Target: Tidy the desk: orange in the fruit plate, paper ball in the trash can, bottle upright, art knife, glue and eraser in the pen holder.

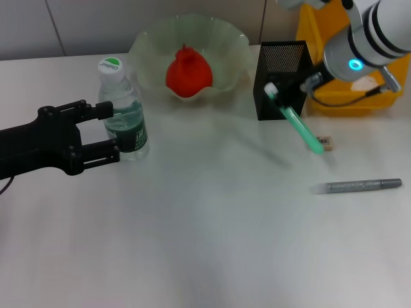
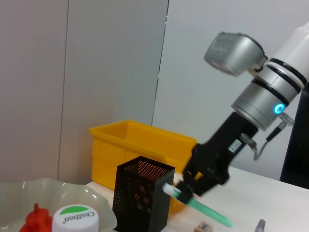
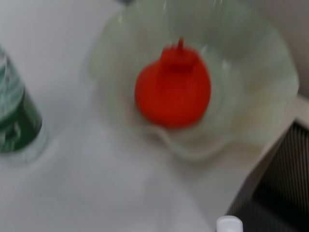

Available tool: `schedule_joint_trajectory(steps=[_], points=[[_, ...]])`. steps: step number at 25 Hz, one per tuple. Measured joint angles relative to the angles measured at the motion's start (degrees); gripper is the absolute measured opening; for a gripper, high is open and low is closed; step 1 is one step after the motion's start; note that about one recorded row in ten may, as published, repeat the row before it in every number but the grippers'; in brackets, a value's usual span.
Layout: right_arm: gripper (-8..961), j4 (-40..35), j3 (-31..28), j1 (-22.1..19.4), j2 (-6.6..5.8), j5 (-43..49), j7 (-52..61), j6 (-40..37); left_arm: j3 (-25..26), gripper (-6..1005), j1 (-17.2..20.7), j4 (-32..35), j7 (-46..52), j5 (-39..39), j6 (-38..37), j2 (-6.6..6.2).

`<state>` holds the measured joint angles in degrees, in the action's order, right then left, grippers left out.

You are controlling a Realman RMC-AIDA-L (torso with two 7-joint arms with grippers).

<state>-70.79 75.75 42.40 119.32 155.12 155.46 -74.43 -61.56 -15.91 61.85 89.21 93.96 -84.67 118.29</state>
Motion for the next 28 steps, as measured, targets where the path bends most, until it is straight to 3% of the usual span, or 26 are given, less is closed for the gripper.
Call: schedule_joint_trajectory(steps=[18,28], points=[[184,-3.42,-2.84,-1.37,-0.16,-12.98,-2.82,13.21,2.46,738,0.00,-0.65,0.00,0.00,-0.15,-0.08],[184,-11.53,-2.81,-8.08,0.02,-13.65,-3.69,15.43,2.77,738,0.04,-0.81,0.00,-0.01,-0.14,-0.08]])
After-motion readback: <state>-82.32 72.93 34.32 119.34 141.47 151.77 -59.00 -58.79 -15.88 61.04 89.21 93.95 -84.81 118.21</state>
